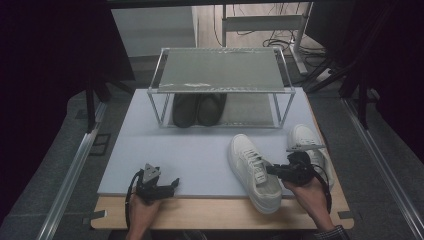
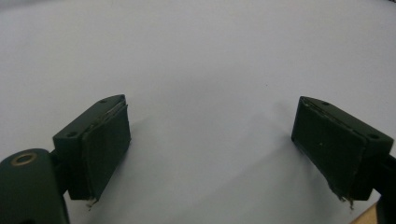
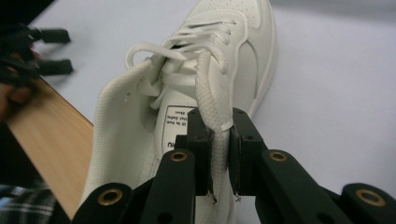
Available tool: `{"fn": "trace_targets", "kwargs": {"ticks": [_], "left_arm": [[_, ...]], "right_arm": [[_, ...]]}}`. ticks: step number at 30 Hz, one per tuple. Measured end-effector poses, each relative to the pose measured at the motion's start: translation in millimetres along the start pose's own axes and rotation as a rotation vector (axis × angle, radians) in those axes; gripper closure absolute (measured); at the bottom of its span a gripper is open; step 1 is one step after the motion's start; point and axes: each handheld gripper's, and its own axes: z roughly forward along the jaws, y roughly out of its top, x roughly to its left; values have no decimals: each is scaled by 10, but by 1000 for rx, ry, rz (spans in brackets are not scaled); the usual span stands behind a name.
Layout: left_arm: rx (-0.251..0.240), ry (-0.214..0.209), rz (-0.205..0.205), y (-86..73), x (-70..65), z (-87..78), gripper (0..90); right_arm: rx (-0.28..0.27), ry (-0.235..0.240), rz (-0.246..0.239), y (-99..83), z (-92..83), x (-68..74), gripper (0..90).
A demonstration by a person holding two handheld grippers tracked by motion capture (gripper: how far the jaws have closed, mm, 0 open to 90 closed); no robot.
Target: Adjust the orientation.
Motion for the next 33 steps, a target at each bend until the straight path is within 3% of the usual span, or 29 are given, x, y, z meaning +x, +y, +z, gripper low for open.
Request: {"fn": "trace_targets", "kwargs": {"ticks": [10, 19, 33], "left_arm": [[0, 0, 0, 0, 0, 0, 113], [0, 0, 0, 0, 0, 0, 113], [0, 0, -1, 0, 0, 0, 113]], "right_arm": [[-37, 73, 100, 42, -19, -55, 827], [-74, 174, 182, 70, -33, -110, 829], [-135, 263, 232, 249, -84, -83, 828]]}}
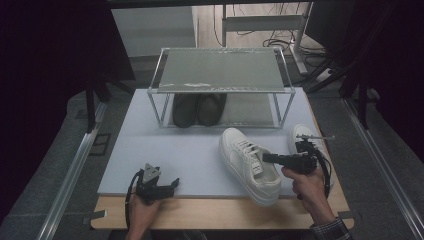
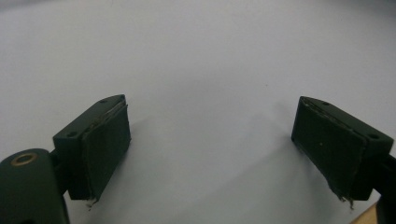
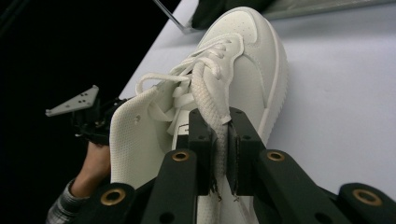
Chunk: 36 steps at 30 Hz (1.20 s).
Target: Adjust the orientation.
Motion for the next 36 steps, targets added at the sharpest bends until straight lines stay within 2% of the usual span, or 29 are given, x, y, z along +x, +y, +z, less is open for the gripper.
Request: {"fn": "trace_targets", "kwargs": {"ticks": [16, 36], "left_arm": [[-4, 0, 0, 0, 0, 2, 114], [0, 0, 2, 1, 3, 1, 114]], "right_arm": [[-39, 96, 30, 284, 44, 219, 831], [-82, 163, 20, 637, 7, 470, 831]]}}
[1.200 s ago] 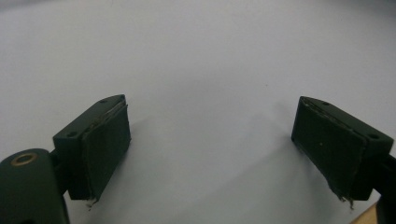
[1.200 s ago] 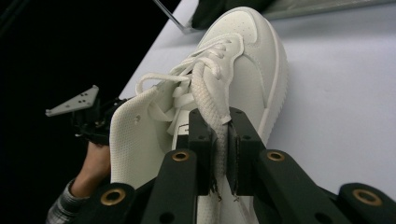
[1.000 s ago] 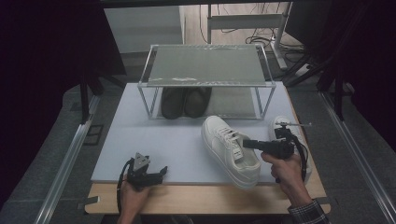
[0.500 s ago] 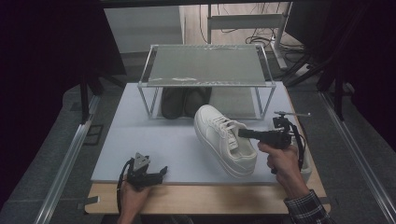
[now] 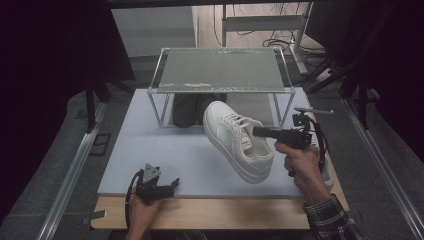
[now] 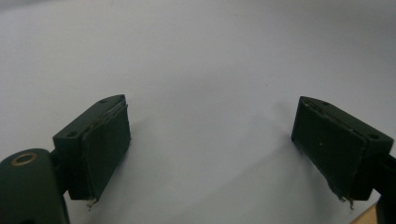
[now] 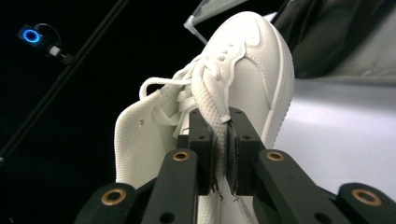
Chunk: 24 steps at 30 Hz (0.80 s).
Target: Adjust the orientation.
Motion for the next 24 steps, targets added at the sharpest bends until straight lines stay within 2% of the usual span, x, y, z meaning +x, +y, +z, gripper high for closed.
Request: {"fn": "trace_targets", "kwargs": {"ticks": [11, 24], "left_arm": [[0, 0, 0, 0, 0, 0, 114], [-2, -1, -2, 0, -1, 1, 113]], "right_arm": [[-37, 19, -7, 242, 37, 168, 831], [-94, 0, 20, 526, 234, 207, 831]]}}
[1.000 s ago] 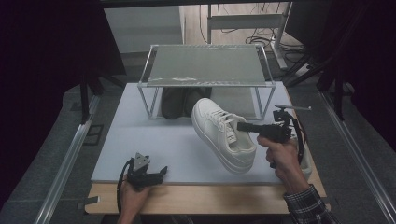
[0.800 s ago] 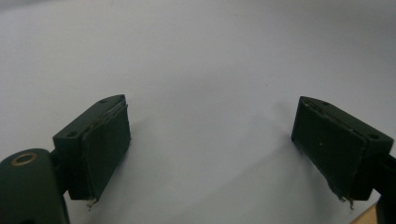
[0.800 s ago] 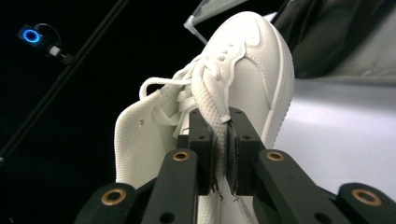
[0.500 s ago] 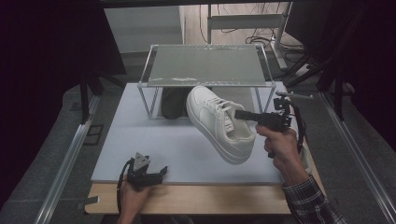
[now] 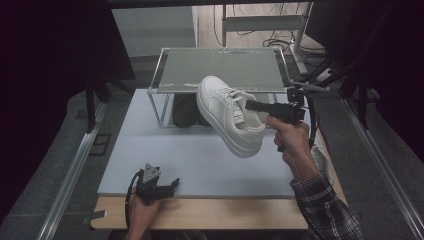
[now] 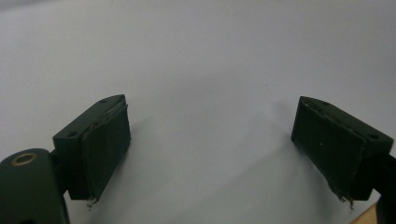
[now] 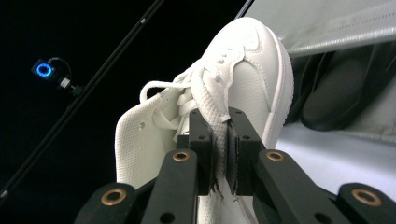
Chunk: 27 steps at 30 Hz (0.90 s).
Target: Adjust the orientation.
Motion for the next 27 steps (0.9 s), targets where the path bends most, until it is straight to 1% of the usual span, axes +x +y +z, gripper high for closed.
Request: {"fn": "trace_targets", "kwargs": {"ticks": [8, 16, 21, 27], "left_arm": [[0, 0, 0, 0, 0, 0, 113], [0, 0, 0, 0, 1, 0, 114], [0, 0, 0, 0, 1, 0, 113], [0, 0, 0, 0, 1, 0, 114]], "right_arm": [[-36, -39, 32, 159, 178, -43, 830], [-73, -74, 52, 309, 358, -66, 829], [-84, -99, 59, 396, 484, -69, 829], [-92, -137, 71, 477, 639, -107, 828]]}}
